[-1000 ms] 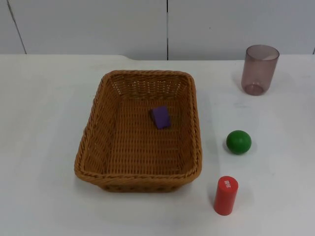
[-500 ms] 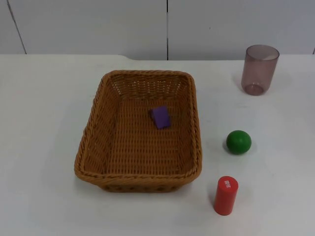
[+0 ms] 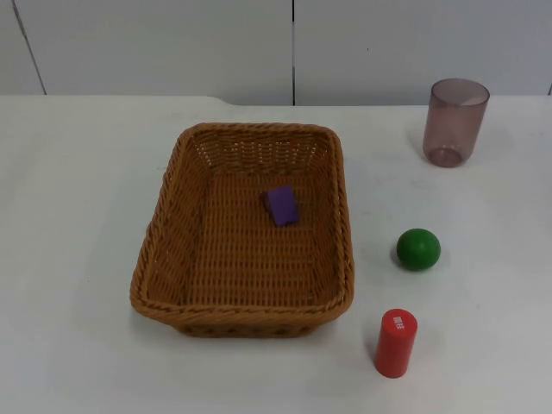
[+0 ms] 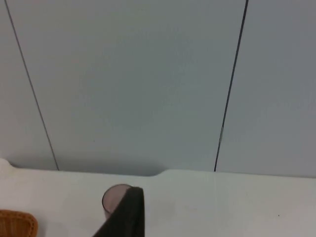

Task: Pick up the basket with the left hand and place the triangular block into the basket with the right hand.

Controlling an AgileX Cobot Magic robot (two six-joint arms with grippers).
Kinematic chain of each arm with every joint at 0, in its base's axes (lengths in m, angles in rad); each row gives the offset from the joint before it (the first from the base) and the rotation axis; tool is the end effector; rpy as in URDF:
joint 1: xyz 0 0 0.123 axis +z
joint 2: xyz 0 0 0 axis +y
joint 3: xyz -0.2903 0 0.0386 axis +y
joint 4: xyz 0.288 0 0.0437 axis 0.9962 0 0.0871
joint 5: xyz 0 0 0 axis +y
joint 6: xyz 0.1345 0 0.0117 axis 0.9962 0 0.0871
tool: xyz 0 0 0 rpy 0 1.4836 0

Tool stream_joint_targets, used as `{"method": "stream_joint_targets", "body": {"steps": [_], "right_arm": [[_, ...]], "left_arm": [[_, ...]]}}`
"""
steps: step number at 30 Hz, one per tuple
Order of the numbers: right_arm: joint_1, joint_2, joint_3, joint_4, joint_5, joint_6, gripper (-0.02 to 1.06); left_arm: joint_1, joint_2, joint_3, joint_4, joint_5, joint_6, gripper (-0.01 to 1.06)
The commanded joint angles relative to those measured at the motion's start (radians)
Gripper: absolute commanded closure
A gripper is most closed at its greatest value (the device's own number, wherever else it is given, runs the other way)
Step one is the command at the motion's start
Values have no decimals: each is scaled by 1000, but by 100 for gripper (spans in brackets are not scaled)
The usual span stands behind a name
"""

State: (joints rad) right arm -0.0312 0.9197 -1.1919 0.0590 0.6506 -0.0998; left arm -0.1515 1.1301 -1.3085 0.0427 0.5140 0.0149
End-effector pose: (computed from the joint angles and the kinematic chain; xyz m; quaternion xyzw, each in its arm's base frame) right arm 0.2497 -0.0030 0.4581 -0.0193 0.8017 -0.0108 0.5973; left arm 0.3144 -0.0451 0.4630 0.0738 0.7857 -0.0222 0.6138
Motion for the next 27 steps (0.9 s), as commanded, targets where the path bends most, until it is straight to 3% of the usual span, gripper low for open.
{"method": "stream_joint_targets", "body": {"steps": [1,3,7,9,13,27], "right_arm": [[-6,-5,1,-3,-26,23,0],[-6,-5,1,-6,-24,23,0],[-6,-5,1,-17,-22,23,0],[-6,-5,1,-28,-20,23,0],[-6,-42,2,-59,-4,-10,0],[-6,-458,2,-52,80,-29,0]], "left_arm": [[3,-16,-3,10,-34,-8,0],[3,-16,-3,10,-34,-27,0],[3,-19,-3,10,64,-96,0],[3,-21,-3,21,70,-115,0],[3,-101,-1,205,40,-280,0],[3,-556,96,310,167,-308,0]]}}
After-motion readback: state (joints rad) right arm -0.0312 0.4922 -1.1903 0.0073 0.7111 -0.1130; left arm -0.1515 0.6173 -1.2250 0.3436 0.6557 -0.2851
